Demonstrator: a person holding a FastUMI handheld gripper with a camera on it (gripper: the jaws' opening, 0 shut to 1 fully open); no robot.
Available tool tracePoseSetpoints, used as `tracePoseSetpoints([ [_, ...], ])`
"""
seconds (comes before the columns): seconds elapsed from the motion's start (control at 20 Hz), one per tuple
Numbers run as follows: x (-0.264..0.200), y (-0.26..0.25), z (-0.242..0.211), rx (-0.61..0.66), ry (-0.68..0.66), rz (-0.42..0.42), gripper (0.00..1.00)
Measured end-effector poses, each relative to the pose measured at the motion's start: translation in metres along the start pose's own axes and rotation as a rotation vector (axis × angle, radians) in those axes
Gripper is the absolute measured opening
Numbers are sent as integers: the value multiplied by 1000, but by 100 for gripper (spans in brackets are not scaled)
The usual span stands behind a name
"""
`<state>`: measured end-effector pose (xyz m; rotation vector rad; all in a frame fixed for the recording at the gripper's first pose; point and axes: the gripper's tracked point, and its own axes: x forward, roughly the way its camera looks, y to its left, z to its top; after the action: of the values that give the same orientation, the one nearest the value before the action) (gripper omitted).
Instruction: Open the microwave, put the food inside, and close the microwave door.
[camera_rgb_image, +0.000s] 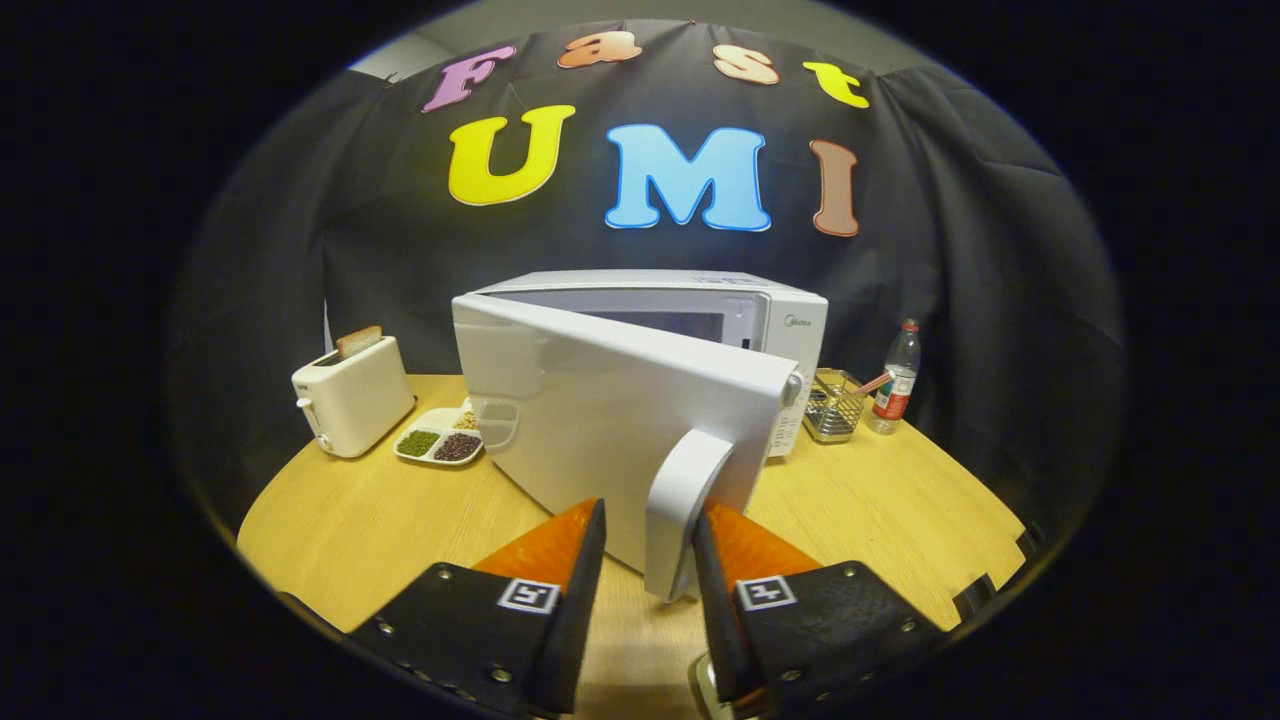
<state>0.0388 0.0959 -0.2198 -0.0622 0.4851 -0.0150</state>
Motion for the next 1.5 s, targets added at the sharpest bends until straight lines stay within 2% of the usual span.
tracePoseSetpoints([
  [0.05, 0, -3, 3, -10, -5, -20, 44],
  [0.15, -21, 9, -5, 10, -8, 25, 24],
  [0.5, -50, 97, -31, -37, 21, 230, 24],
  [0.65, -60, 121, -33, -105, 4, 225, 24],
  [1.0, -76, 157, -41, -166, 35, 219, 28],
  [1.2, -92, 182, -44, -176, 18, 361, 28],
  [1.3, -93, 174, -46, -167, 38, 408, 28],
  [1.35, -102, 172, -46, -137, 57, 456, 29],
  [1.45, -120, 173, -42, -94, 58, 554, 45],
  [1.5, -130, 173, -35, -83, 38, 592, 45],
])
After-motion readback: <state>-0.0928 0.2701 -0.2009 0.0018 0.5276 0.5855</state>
